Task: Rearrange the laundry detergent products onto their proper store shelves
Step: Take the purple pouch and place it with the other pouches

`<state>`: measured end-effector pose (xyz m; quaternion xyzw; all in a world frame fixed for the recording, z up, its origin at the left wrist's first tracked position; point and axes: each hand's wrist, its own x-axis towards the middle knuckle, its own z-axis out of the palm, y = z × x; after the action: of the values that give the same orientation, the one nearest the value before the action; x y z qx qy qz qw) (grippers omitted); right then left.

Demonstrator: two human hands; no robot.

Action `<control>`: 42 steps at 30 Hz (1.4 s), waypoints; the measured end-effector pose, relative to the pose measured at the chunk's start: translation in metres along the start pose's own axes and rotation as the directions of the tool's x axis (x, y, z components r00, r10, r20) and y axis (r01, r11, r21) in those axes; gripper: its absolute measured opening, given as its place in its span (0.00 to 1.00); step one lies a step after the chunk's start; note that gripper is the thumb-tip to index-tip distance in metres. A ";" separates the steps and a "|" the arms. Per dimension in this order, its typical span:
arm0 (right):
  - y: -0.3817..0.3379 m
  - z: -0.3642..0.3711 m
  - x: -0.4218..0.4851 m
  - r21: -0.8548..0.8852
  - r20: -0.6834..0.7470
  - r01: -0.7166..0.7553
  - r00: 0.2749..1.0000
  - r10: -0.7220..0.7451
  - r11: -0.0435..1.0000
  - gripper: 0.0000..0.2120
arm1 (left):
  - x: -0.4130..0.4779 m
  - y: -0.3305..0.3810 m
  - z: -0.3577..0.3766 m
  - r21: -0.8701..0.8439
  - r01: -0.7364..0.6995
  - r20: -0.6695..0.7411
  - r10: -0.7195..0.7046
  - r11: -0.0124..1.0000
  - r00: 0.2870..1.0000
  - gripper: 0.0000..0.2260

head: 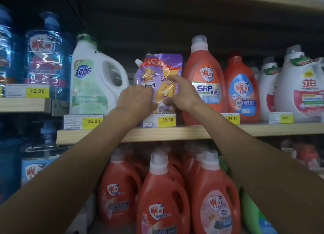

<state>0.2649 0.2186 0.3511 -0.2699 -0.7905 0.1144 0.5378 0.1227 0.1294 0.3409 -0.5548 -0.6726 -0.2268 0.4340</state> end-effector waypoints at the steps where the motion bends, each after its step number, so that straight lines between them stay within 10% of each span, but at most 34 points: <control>1: 0.003 -0.005 0.000 0.014 0.001 0.004 1.000 -0.004 1.000 0.40 | 0.001 0.002 0.001 -0.126 0.032 0.025 -0.029 0.992 0.999 0.20; 7: 0.019 -0.027 -0.010 0.152 -0.014 0.031 0.999 -0.029 0.988 0.45 | 0.022 0.005 0.004 -0.742 0.281 0.300 -0.072 0.608 0.951 0.53; 11: 0.027 -0.025 -0.020 0.278 -0.072 -0.081 0.992 0.105 0.957 0.51 | 0.035 0.003 0.013 -0.846 0.419 0.404 -0.118 0.329 0.907 0.40; 15: 0.020 -0.032 -0.022 0.072 0.060 -0.129 0.990 0.125 0.989 0.17 | 0.037 -0.002 0.016 -0.782 0.531 0.545 -0.054 0.327 0.837 0.27; 24: 0.005 -0.022 -0.028 -0.107 0.067 -0.108 0.991 0.116 0.988 0.34 | 0.022 0.011 0.007 -0.863 0.377 0.336 -0.175 0.337 0.925 0.32; 34: -0.016 -0.053 -0.031 0.352 -0.264 0.222 0.955 -0.131 0.909 0.31 | 0.014 0.027 -0.059 -0.873 -0.026 -0.196 -0.300 0.486 0.934 0.44; 42: -0.019 -0.103 -0.076 0.409 -0.123 0.221 0.975 -0.187 0.885 0.32 | -0.040 0.081 -0.077 -0.900 0.009 -0.206 -0.443 0.437 0.873 0.44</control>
<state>0.3743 0.1498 0.3412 -0.0676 -0.7490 0.2136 0.6236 0.2251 0.0695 0.3331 -0.5372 -0.4204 -0.7079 0.1828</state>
